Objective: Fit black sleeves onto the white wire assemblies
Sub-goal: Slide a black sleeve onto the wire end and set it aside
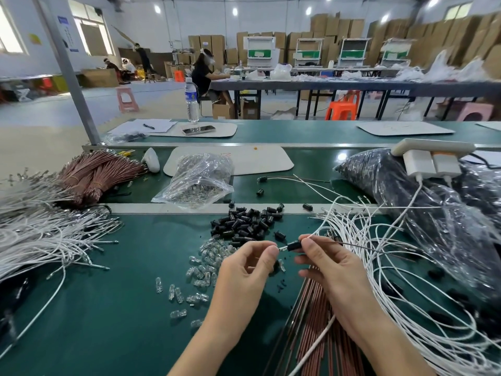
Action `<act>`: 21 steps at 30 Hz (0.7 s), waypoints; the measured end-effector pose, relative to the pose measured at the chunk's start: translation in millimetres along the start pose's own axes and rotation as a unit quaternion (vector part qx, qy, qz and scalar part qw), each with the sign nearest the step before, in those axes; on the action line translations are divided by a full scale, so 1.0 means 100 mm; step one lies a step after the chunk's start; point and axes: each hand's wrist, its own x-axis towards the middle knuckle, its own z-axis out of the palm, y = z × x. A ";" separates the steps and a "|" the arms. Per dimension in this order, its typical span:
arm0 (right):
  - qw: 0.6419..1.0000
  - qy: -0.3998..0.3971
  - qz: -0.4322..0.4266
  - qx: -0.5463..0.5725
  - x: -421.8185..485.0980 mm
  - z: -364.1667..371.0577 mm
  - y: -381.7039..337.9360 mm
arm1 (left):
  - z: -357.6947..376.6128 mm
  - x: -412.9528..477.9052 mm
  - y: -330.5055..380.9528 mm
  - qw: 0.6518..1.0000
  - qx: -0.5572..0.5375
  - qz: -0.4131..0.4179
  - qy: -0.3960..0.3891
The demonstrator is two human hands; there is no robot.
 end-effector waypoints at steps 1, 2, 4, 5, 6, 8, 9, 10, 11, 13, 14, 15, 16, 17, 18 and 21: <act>1.000 -0.003 -0.002 -0.002 -0.01 0.01 0.00 | 0.00 0.00 0.00 1.000 0.001 -0.003 -0.007; 1.000 -0.005 -0.003 -0.001 -0.01 0.02 0.01 | 0.00 0.00 -0.01 1.000 0.002 -0.004 -0.012; 1.000 -0.007 -0.004 0.006 -0.02 0.03 0.01 | 0.00 0.00 -0.01 1.000 0.003 -0.005 -0.017; 1.000 -0.008 -0.004 0.007 -0.02 0.03 0.02 | 0.00 0.00 -0.01 1.000 0.005 -0.006 -0.019; 1.000 -0.012 -0.002 0.008 -0.02 0.03 0.02 | -0.01 0.00 -0.01 1.000 0.007 -0.006 -0.021; 0.999 -0.032 0.004 0.016 -0.03 0.03 0.03 | -0.01 0.00 -0.01 1.000 0.012 -0.009 -0.021; 0.998 -0.054 0.008 0.017 -0.03 0.04 0.04 | 0.00 0.00 -0.02 1.000 0.012 -0.010 -0.022; 0.997 -0.079 0.010 0.010 -0.04 0.04 0.05 | 0.01 0.00 -0.02 1.000 0.009 -0.011 -0.025; 0.995 -0.097 0.007 -0.005 -0.04 0.05 0.06 | 0.01 0.00 -0.02 1.000 0.005 -0.012 -0.028; 0.994 -0.101 -0.003 -0.037 -0.05 0.07 0.07 | 0.02 0.00 -0.03 0.999 -0.001 -0.010 -0.034; 0.995 -0.091 -0.009 -0.041 -0.04 0.07 0.07 | 0.02 0.00 -0.03 0.999 0.003 -0.009 -0.036; 0.996 -0.077 -0.011 -0.033 -0.03 0.07 0.07 | 0.02 0.01 -0.04 0.999 0.012 -0.007 -0.036; 0.998 -0.063 -0.010 -0.016 -0.03 0.07 0.07 | 0.02 0.01 -0.05 0.999 0.025 -0.004 -0.033; 0.999 -0.050 -0.006 0.005 -0.02 0.06 0.07 | 0.02 0.01 -0.06 0.999 0.037 0.000 -0.030; 0.999 -0.044 -0.002 0.021 -0.02 0.06 0.07 | 0.02 0.01 -0.06 0.999 0.046 0.003 -0.026; 0.998 -0.059 0.004 0.027 -0.03 0.05 0.08 | 0.03 0.00 -0.05 0.999 0.049 0.004 -0.021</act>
